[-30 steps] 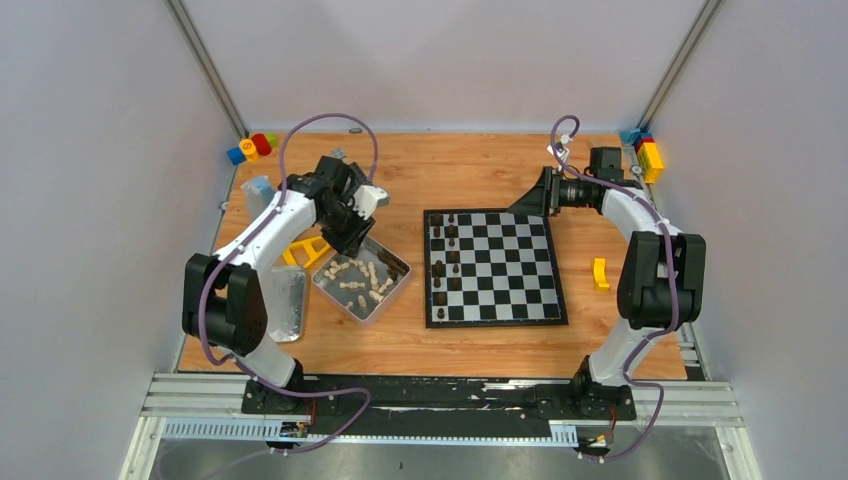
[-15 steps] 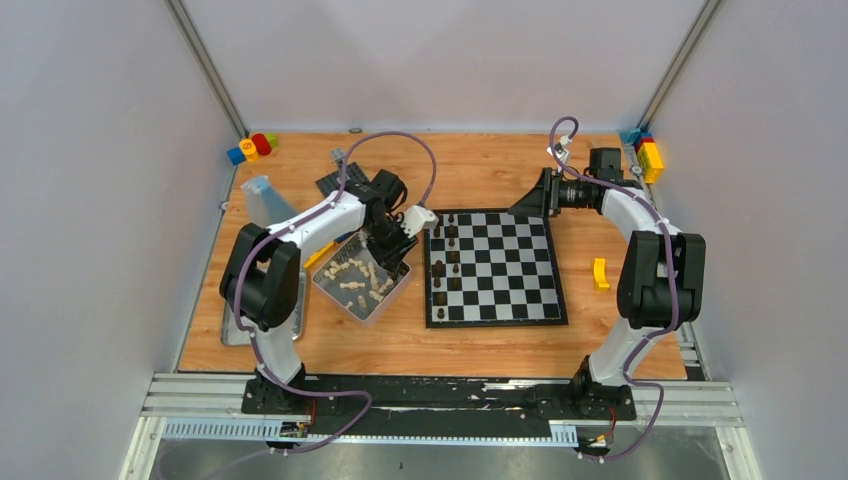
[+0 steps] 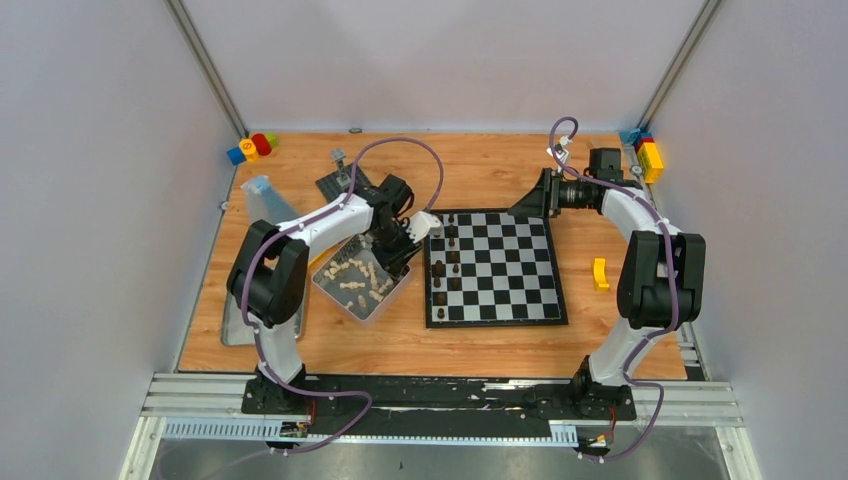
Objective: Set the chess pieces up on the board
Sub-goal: Pick up the chess piece from the storage box.
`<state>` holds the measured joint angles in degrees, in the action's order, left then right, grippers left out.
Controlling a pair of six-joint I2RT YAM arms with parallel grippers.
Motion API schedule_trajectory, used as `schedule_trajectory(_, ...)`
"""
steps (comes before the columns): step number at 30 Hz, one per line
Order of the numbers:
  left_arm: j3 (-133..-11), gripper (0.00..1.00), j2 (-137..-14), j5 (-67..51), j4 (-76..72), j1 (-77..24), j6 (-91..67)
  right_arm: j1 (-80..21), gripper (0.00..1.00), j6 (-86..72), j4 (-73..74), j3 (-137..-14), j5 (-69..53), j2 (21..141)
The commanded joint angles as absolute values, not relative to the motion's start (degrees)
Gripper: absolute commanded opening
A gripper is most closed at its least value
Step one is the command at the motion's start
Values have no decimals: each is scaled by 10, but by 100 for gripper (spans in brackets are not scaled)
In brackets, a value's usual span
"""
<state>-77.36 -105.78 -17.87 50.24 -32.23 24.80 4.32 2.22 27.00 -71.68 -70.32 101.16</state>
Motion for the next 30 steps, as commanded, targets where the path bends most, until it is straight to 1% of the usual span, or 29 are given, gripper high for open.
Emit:
schedule_trajectory(1, -766, 38, -1060, -179, 487, -331, 250, 40, 52, 42, 262, -729, -715, 1005)
schedule_trajectory(4, -758, 37, -1062, -178, 480, -334, 249, 40, 52, 42, 262, -729, -715, 1005)
schedule_trajectory(10, -755, 30, -1068, -176, 478, -337, 249, 40, 52, 43, 263, -729, -715, 1005)
schedule_trajectory(17, -759, 17, -1057, -168, 480, -337, 252, 41, 52, 43, 263, -729, -715, 1006)
schedule_trajectory(22, -780, 11, -1020, -146, 504, -337, 267, 40, 52, 43, 263, -730, -716, 1008)
schedule_trajectory(30, -829, 10, -980, -142, 552, -337, 271, 40, 52, 42, 263, -731, -716, 1008)
